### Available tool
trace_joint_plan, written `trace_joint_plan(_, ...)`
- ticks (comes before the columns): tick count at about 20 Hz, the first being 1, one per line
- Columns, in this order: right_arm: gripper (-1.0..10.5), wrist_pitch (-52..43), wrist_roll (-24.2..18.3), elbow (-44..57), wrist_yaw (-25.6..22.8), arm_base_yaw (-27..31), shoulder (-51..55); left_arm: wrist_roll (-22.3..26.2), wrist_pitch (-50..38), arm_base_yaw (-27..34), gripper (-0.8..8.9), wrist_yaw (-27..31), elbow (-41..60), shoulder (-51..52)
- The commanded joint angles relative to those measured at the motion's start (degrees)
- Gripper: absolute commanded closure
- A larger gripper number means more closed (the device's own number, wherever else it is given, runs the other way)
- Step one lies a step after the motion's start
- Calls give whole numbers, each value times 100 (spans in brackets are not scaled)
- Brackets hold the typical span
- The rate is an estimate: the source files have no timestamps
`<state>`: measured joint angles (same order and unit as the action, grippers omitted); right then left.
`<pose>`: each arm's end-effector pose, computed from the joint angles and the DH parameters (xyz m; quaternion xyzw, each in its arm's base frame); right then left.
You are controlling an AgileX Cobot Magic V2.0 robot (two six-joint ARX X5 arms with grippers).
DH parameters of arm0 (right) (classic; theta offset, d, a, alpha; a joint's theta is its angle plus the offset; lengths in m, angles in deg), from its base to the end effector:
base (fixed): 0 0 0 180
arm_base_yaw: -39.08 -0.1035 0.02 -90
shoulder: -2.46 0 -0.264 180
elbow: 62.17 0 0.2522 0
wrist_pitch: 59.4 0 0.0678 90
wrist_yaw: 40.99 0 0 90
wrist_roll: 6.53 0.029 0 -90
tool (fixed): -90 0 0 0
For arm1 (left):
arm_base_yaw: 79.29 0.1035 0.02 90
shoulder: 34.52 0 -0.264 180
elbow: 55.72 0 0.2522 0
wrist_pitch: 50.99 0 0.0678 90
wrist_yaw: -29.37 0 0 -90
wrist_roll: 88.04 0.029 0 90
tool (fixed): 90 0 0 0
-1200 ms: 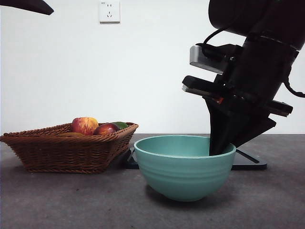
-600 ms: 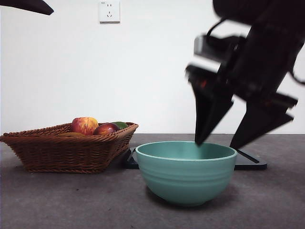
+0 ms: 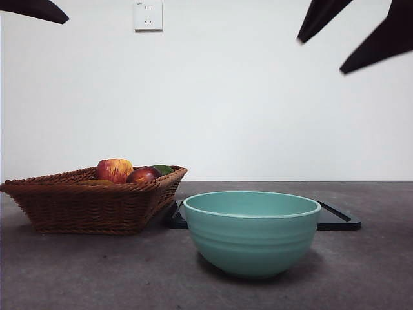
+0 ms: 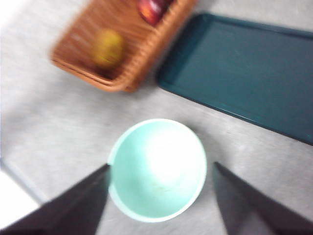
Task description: Pick up the wifruite, put it on the bowl, pick up the plate, put it on desk
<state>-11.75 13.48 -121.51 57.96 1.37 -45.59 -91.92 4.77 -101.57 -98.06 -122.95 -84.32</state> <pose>0.1306 0.1066 0.2920 0.0753 0.3630 0.3180 0.8726 0.1427 -0.0775 0.3244 -0.0710 0.3412 -0.4589 0.8173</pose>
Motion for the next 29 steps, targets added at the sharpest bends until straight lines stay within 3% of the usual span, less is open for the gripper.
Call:
trace_joint_plan(1, 876, 164, 33, -28, 15, -31, 168, 90, -42, -24, 566, -11, -57, -35)
trace_joint_plan(3, 941, 286, -15, -28, 11, -31, 260, 94, -44, -24, 816, -11, -57, -35)
trace_joint_plan(17, 941, 170, -2, -28, 0, -31, 286, 153, -52, -24, 798, -11, -57, -35)
trace_joint_plan(21, 941, 170, -2, -28, 0, -31, 286, 1071, -205, 101, 798, 415, -57, 197)
trace_joint_plan(25, 941, 170, -2, -28, 0, -31, 286, 1185, -2238, 745, 798, 1224, 505, 962)
trace_joint_plan(29, 941, 170, -2, -28, 0, -31, 286, 1019, -4022, 1478, 798, 2651, 2103, 2304)
